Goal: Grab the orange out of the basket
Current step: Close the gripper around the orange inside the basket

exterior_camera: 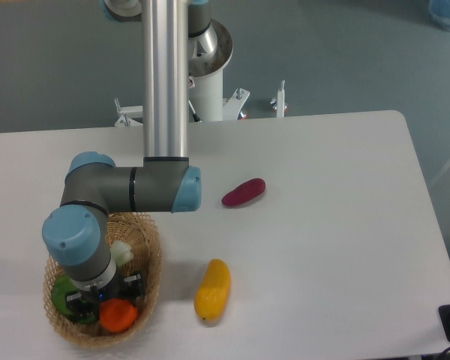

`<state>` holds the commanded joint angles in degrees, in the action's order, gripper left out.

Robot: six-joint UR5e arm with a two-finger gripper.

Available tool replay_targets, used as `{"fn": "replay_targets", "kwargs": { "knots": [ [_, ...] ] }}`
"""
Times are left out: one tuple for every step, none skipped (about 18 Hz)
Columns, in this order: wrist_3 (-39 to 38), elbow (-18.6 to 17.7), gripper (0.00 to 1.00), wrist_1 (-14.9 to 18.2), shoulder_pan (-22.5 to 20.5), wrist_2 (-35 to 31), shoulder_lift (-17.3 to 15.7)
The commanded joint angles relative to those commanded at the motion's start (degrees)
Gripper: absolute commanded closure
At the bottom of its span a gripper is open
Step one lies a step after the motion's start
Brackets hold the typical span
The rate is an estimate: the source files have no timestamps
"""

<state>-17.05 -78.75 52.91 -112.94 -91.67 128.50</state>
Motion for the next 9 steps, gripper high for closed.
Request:
{"fn": "replay_targets", "kwargs": {
  "knots": [
    [0.00,0.00,0.33,0.00,0.00,0.09,-0.35],
    [0.44,0.00,0.33,-0.09,0.00,0.09,-0.97],
    [1.48,0.00,0.33,-0.09,0.00,0.09,-1.58],
    [1.93,0.00,0.33,0.00,0.00,0.18,-2.11],
    [2.20,-0.09,0.33,-0.09,0.00,0.18,-2.64],
    [2.98,-0.17,0.33,0.00,0.00,0.18,-3.08],
    [3.86,-0.17,0.32,0.17,0.00,0.18,-3.60],
    [4.65,-0.26,0.32,0.44,0.00,0.09,-4.22],
    [5.44,-0.52,0.31,0.35,0.00,0.18,-4.83]
  ]
}}
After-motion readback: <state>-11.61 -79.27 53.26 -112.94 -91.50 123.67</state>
